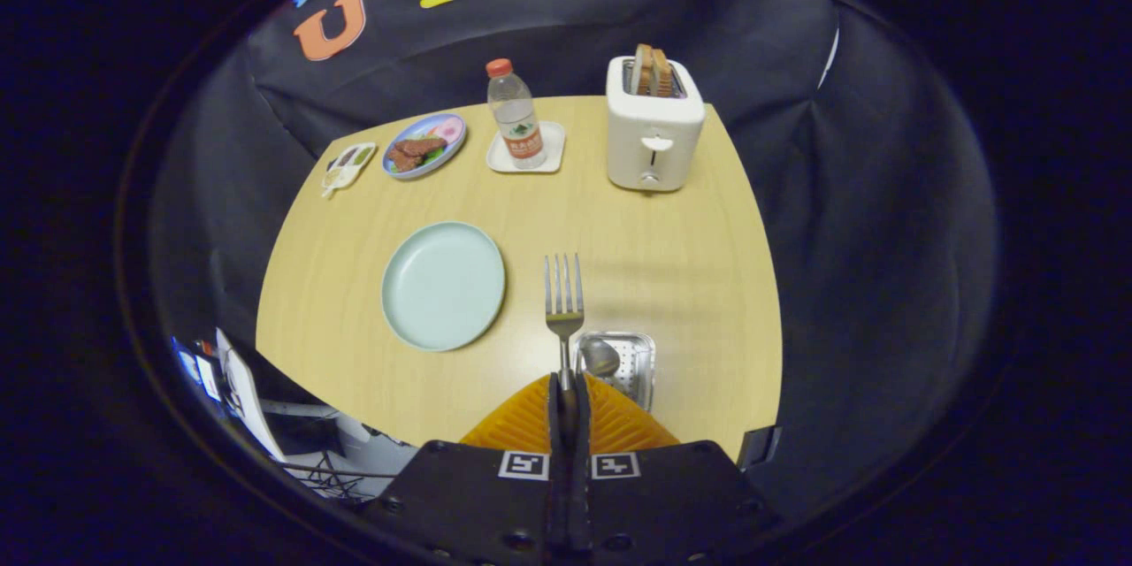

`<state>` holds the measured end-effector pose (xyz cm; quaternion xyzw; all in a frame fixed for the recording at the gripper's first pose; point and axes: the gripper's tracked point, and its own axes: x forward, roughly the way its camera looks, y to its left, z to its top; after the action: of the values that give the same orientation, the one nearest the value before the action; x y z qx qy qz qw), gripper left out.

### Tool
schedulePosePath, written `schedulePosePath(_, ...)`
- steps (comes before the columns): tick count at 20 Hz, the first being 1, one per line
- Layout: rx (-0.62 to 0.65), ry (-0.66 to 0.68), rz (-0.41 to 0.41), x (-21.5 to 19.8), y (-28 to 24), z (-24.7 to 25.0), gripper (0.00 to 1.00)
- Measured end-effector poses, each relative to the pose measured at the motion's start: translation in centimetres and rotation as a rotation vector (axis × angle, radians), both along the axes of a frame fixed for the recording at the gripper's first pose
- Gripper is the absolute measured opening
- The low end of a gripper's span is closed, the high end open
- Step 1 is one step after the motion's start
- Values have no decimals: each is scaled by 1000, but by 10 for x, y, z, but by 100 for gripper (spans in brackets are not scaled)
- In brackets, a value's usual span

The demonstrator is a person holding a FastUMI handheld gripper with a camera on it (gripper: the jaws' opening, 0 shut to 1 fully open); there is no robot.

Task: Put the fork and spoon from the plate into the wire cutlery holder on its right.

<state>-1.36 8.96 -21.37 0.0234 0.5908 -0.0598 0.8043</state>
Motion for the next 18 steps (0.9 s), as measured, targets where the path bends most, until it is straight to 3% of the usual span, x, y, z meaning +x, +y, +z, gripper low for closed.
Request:
schedulePosePath(6,60,106,-30,-34,-30,-9,3)
schedulePosePath(18,104,245,-101,-51,-20,-44,4)
